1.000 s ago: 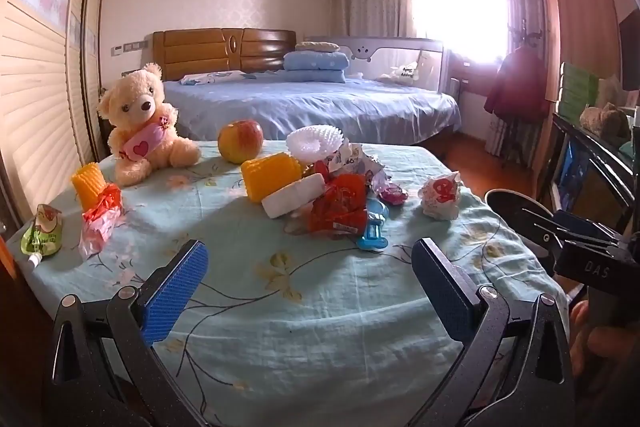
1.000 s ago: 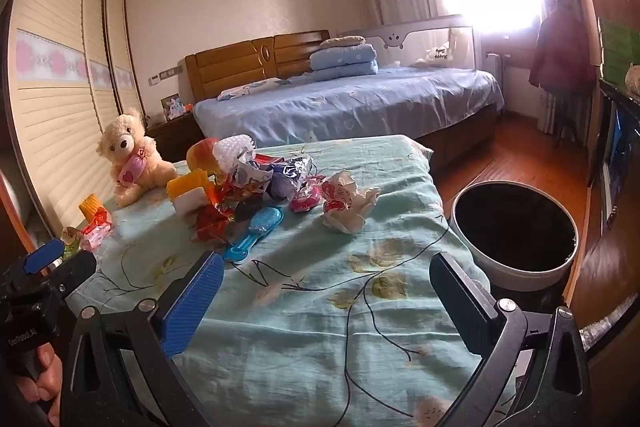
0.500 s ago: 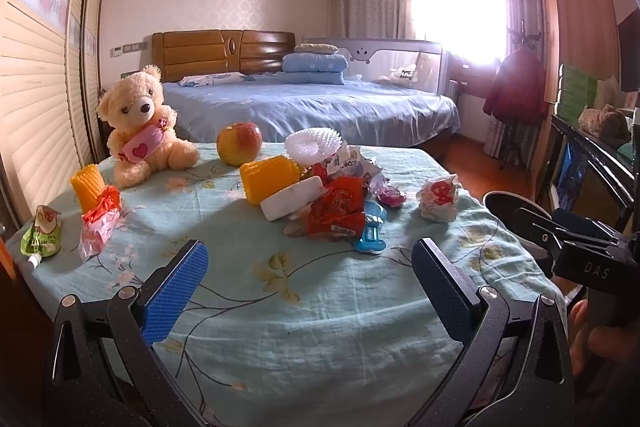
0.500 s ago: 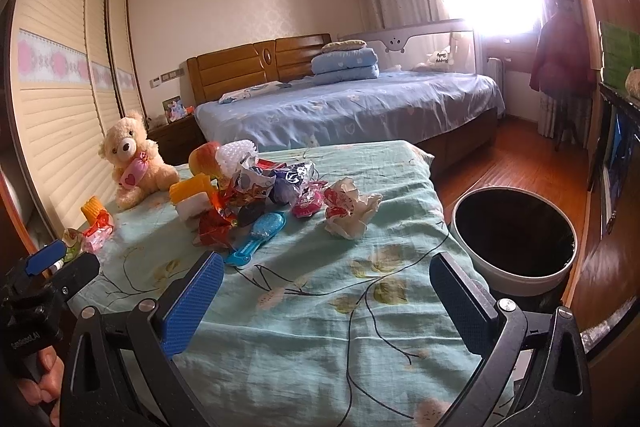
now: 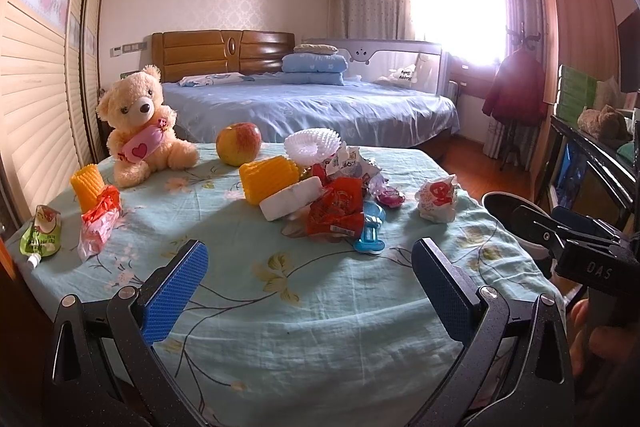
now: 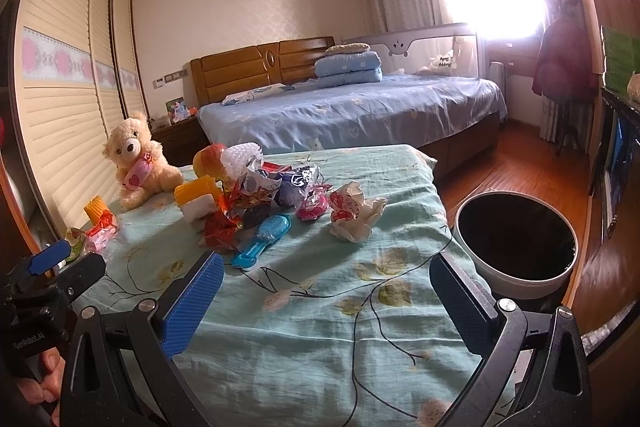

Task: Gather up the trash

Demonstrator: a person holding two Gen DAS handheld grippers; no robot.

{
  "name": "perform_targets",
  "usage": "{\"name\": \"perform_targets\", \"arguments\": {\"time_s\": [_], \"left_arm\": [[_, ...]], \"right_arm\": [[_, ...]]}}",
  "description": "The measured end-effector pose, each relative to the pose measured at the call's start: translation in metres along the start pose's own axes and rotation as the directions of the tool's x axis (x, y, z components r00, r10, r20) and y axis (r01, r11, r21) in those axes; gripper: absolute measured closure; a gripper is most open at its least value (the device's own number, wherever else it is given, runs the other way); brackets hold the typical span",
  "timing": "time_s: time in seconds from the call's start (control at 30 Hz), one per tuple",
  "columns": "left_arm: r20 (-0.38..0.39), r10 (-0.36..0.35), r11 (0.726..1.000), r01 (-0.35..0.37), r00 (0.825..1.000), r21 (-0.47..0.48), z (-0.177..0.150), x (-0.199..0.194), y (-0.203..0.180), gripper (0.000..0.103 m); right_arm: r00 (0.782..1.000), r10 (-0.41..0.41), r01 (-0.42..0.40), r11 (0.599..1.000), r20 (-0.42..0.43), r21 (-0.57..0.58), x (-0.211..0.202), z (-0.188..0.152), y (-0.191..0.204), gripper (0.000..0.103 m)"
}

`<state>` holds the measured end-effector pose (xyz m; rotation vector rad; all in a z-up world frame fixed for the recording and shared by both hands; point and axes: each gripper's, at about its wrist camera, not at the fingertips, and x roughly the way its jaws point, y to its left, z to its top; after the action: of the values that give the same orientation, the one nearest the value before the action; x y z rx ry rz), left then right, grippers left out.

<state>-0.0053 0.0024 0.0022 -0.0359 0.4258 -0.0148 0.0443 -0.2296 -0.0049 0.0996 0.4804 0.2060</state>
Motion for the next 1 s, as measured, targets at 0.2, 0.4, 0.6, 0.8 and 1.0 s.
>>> {"name": "perform_targets", "arguments": {"time_s": [0.2, 0.4, 0.6, 0.8, 1.0], "left_arm": [[0.000, 0.000, 1.000, 0.000, 1.000, 0.000, 0.0000, 0.0000, 0.0001, 0.000], [0.001, 0.001, 1.000, -0.001, 1.000, 0.001, -0.0002, -0.0001, 0.0000, 0.000], [0.001, 0.000, 1.000, 0.000, 1.000, -0.001, -0.0002, -0.0001, 0.0002, 0.000], [-0.002, 0.001, 1.000, -0.001, 1.000, 0.001, -0.0006, -0.0008, -0.0011, 0.000], [-0.009, 0.000, 1.000, 0.000, 1.000, 0.002, -0.0022, 0.0031, -0.0033, 0.000]], "right_arm": [[1.000, 0.000, 0.000, 1.000, 0.001, 0.000, -0.0004, -0.0004, -0.0001, 0.000], [1.000, -0.001, 0.001, 1.000, 0.003, -0.002, -0.0009, -0.0002, 0.0007, 0.000], [1.000, 0.001, -0.001, 1.000, 0.001, -0.001, -0.0009, -0.0001, 0.0012, 0.000], [1.000, 0.000, 0.000, 1.000, -0.001, 0.000, -0.0006, -0.0007, 0.0015, 0.000], [1.000, 0.006, -0.006, 1.000, -0.009, 0.003, -0.0002, -0.0024, 0.0021, 0.000]]}}
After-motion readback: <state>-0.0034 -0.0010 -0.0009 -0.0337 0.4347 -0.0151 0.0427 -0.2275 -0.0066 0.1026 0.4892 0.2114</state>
